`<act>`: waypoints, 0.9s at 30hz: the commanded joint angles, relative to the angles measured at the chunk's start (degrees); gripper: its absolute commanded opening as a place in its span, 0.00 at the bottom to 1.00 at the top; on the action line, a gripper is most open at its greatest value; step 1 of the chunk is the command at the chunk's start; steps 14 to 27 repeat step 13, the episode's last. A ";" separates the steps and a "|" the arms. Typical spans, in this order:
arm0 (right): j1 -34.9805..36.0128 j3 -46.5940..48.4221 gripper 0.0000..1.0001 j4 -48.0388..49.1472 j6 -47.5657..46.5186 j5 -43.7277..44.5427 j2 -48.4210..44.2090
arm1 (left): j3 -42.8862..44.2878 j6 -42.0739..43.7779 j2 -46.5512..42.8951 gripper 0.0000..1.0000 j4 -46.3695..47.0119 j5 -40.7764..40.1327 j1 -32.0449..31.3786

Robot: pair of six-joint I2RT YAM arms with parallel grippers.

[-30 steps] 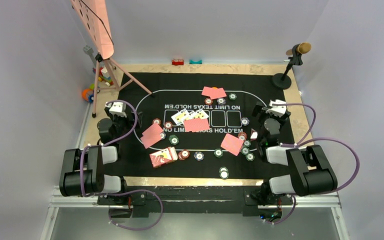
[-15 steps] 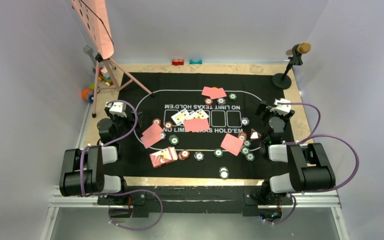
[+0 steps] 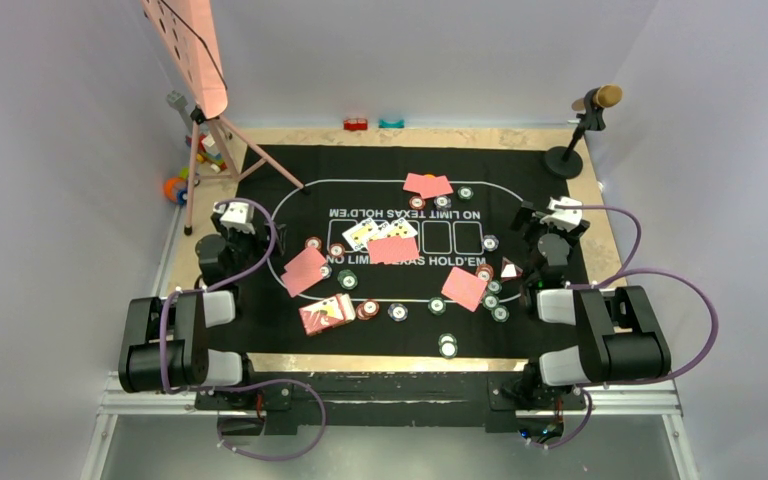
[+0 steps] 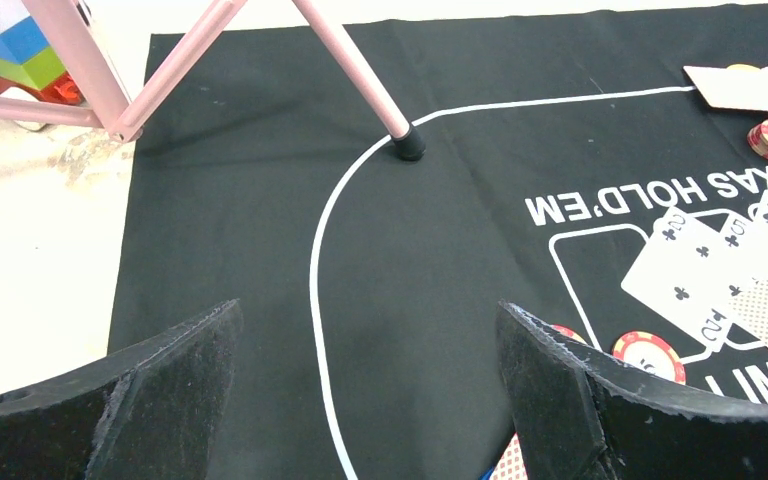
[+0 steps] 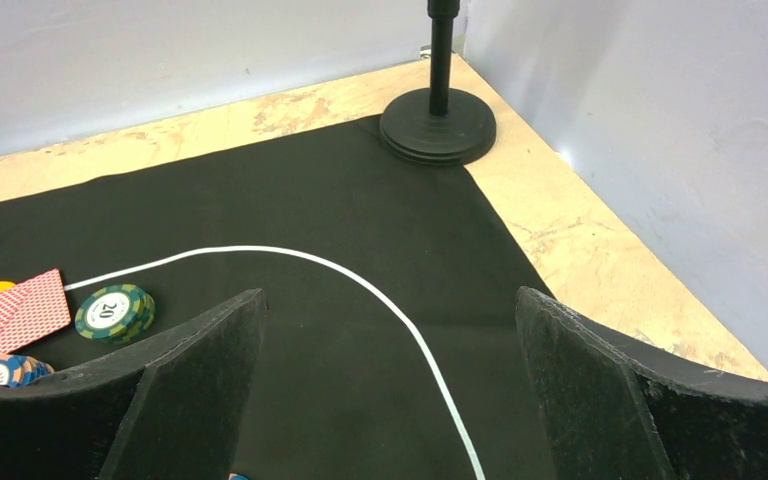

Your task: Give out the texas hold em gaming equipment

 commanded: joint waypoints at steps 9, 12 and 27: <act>-0.05 0.82 0.99 2.37 0.20 -0.30 -1.03 | 2.83 2.52 -0.47 1.00 -0.83 -1.26 -1.74; -0.04 0.82 0.99 2.37 0.16 -0.30 -0.99 | 2.65 2.65 -0.63 1.00 -0.77 -1.46 -1.95; -0.02 0.82 0.99 2.37 0.20 -0.30 -1.02 | 2.59 2.60 -0.63 1.00 -0.63 -1.45 -1.97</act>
